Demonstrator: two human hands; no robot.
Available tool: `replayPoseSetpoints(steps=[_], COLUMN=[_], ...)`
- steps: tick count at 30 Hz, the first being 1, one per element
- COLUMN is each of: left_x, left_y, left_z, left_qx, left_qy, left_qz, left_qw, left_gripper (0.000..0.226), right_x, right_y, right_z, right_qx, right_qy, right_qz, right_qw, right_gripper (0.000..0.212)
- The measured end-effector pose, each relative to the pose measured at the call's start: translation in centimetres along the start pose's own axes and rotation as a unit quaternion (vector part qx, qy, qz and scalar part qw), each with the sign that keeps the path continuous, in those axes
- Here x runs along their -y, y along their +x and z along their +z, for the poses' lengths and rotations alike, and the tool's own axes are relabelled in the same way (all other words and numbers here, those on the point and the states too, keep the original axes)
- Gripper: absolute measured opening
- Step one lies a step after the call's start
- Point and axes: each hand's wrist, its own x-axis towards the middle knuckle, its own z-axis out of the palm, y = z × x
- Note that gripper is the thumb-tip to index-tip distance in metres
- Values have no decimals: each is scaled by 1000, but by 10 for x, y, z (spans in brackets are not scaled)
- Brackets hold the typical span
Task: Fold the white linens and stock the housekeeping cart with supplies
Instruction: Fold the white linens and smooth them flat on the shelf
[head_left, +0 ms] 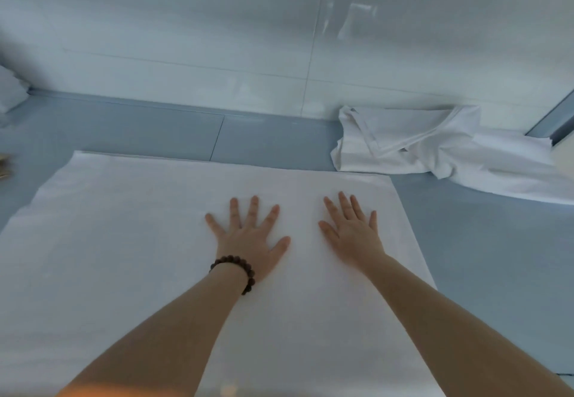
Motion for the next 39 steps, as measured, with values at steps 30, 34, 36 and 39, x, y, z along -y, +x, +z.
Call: replayPoseSetpoints(steps=[30,34,36,39], left_x=[60,86,104,126], left_y=[57,86,95,94], left_z=[-39,-60,-66,-67], left_qx=[-37,-26,-13,-30], left_qy=[4,31,35,66], left_qz=[46,37,7,-21], left_qw=[998,998,999,997], left_gripper=[95,98,77,27], right_x=[24,16,9,1], right_y=[61,38,30,26], right_z=[-41,-34,-33,-29], right_qx=[-136,-205,-235,-244], right_qy=[-161,-144,-134,-131], right_qz=[-120,-168,-187,-180], right_qw=[970,953,944,944], right_gripper=[19,19,27,28])
